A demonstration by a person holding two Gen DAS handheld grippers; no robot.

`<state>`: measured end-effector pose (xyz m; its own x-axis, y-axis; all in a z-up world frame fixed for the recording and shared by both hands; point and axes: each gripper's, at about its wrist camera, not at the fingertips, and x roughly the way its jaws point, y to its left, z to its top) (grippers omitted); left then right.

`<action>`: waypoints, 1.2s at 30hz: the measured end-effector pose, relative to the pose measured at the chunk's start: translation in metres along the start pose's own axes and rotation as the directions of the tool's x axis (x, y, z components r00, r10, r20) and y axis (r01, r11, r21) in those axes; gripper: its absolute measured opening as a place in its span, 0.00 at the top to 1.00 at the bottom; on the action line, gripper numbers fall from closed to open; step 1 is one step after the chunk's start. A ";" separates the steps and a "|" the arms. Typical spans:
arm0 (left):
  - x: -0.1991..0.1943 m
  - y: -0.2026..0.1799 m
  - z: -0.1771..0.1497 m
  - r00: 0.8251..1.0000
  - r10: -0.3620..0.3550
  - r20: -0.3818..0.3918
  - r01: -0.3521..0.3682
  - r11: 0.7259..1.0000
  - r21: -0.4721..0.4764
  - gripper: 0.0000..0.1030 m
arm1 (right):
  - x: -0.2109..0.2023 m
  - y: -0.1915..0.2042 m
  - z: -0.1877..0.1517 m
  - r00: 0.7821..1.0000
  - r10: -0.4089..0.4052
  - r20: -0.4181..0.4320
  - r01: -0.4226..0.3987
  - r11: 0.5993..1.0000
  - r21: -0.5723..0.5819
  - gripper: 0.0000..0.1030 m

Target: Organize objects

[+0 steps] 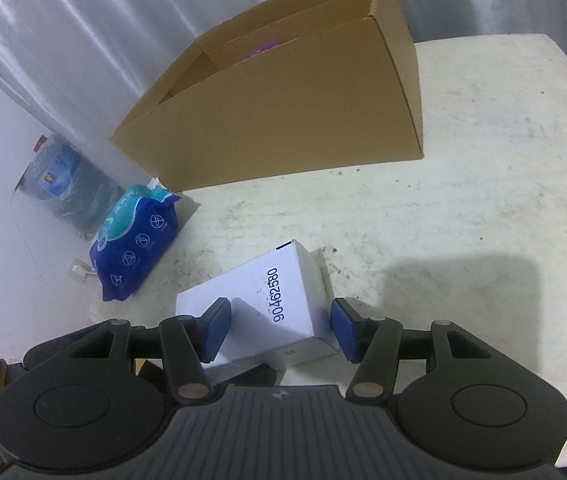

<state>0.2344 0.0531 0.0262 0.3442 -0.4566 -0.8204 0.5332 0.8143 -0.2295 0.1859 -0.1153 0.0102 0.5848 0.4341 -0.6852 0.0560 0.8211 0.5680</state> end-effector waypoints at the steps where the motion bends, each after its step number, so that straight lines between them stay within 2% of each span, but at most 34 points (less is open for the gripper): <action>1: 0.000 0.000 0.000 1.000 0.000 -0.002 0.000 1.000 0.001 0.29 | 0.000 0.000 0.000 1.000 0.000 0.001 0.000 1.000 0.001 0.43; 12: 0.003 -0.002 0.003 1.000 0.008 -0.006 -0.008 1.000 0.004 0.24 | 0.002 -0.003 -0.003 1.000 0.013 0.011 -0.013 1.000 0.022 0.42; 36: 0.000 0.002 0.006 1.000 0.011 0.008 -0.010 1.000 -0.022 0.25 | 0.003 0.001 -0.001 1.000 0.006 0.015 -0.006 1.000 0.022 0.40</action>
<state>0.2401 0.0523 0.0285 0.3559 -0.4507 -0.8186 0.5124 0.8267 -0.2324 0.1871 -0.1126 0.0082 0.5973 0.4333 -0.6749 0.0704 0.8099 0.5823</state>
